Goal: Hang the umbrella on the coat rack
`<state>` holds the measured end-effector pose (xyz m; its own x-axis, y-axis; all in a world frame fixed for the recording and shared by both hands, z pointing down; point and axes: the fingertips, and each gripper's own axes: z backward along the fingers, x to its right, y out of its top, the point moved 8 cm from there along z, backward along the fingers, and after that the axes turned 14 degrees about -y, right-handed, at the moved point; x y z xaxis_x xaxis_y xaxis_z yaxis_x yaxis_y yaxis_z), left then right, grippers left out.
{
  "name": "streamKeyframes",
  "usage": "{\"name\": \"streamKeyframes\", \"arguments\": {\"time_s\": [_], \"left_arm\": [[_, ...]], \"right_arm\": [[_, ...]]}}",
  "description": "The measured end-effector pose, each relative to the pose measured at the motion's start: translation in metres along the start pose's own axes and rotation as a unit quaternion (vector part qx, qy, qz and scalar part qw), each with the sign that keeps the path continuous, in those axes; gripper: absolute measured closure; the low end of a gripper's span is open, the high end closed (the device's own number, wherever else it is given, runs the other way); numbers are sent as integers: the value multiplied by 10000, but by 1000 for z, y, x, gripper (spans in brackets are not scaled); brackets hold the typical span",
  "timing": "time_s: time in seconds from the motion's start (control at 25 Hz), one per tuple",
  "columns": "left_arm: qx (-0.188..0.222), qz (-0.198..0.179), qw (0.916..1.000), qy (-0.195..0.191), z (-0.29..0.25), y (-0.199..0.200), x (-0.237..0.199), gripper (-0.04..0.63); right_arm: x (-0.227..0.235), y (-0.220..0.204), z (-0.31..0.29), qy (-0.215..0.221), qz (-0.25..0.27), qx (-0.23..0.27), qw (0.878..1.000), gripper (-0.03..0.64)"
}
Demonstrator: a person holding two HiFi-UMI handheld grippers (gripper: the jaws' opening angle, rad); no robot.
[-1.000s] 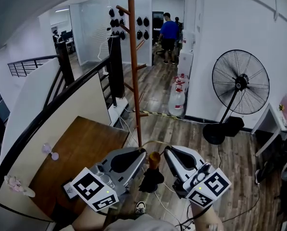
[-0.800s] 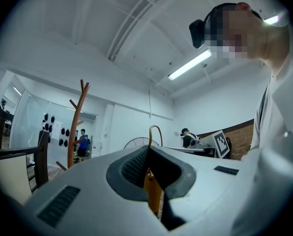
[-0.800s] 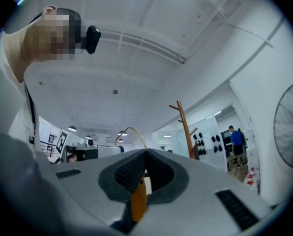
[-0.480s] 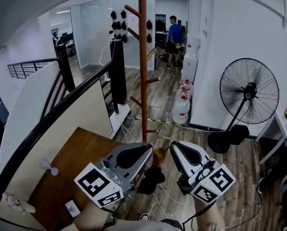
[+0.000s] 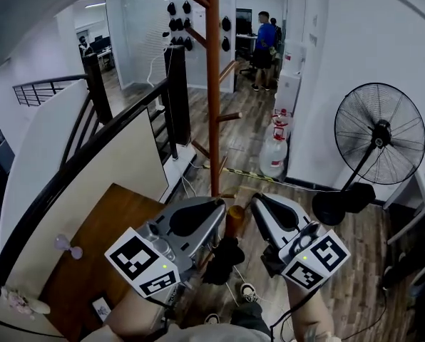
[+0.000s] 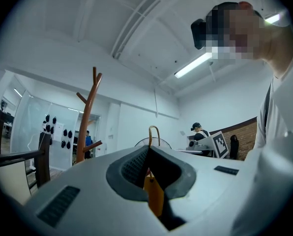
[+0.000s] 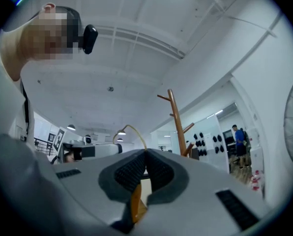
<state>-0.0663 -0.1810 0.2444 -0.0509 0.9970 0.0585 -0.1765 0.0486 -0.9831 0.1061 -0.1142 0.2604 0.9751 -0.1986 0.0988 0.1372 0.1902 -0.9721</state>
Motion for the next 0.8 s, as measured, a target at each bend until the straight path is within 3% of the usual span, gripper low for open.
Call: {"name": "streamKeyframes", "arguments": {"time_s": [0.48, 0.8], "left_arm": [[-88, 72, 9961, 877, -73, -23, -86, 591], [-165, -106, 9853, 1699, -105, -22, -134, 592]], "right_arm": [[117, -16, -96, 1021, -474, -55, 9936, 609], [170, -16, -165, 1914, -707, -42, 9789, 609]]}}
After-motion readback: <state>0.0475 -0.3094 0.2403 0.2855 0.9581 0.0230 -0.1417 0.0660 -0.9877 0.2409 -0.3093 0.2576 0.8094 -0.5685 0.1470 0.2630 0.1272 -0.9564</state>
